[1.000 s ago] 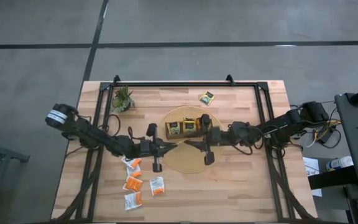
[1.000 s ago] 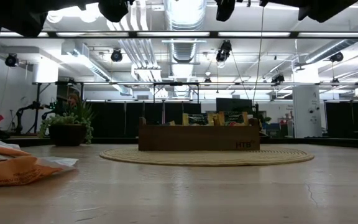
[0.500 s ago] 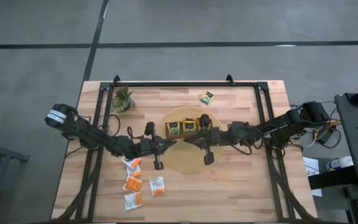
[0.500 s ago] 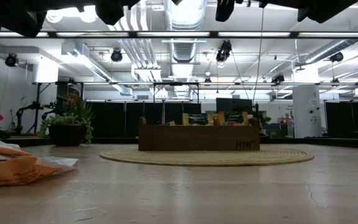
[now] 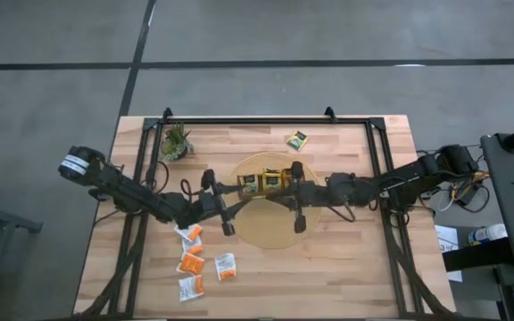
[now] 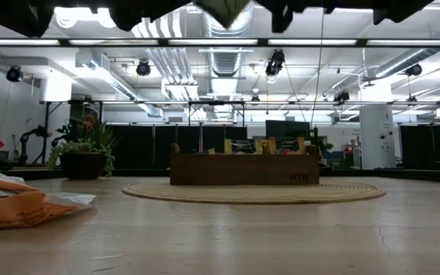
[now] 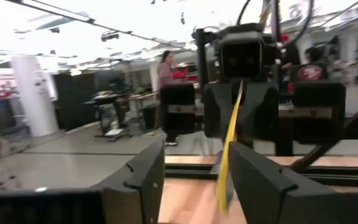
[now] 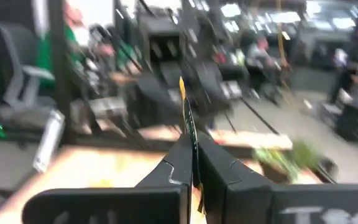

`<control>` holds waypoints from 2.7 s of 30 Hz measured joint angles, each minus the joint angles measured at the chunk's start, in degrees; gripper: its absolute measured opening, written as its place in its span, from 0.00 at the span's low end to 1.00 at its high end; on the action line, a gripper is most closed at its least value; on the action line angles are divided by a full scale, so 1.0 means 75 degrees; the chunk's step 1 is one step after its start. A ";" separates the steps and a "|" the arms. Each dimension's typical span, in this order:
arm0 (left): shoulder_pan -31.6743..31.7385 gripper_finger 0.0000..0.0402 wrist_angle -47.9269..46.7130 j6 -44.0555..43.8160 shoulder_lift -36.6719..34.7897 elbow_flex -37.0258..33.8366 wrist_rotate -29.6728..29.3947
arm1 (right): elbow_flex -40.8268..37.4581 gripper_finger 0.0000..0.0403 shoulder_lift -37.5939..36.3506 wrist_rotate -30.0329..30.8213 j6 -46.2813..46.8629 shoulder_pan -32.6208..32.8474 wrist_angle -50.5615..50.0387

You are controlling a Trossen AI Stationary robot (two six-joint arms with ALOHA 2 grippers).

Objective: Pick & Place Tea
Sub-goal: Put the yellow tea bag into the middle section of the wooden organizer

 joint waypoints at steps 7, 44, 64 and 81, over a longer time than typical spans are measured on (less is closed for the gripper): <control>-0.0075 0.46 -0.0979 -0.0046 -0.0716 -0.0040 -0.0541 | -0.0003 0.02 -0.0229 0.0421 0.0291 -0.0395 -0.1984; -0.0119 0.46 -0.2199 -0.0461 -0.1334 -0.0055 -0.0535 | 0.0055 0.02 0.1610 -0.0968 0.0920 -0.2191 -0.3336; -0.0119 0.46 -0.2240 -0.0461 -0.1334 -0.0052 -0.0535 | 0.0055 0.03 0.1855 -0.0962 0.0858 -0.2186 -0.3269; -0.0119 0.46 -0.2320 -0.0343 -0.1336 -0.0052 -0.0538 | 0.0081 0.45 0.1675 -0.0618 0.0899 -0.2154 -0.3241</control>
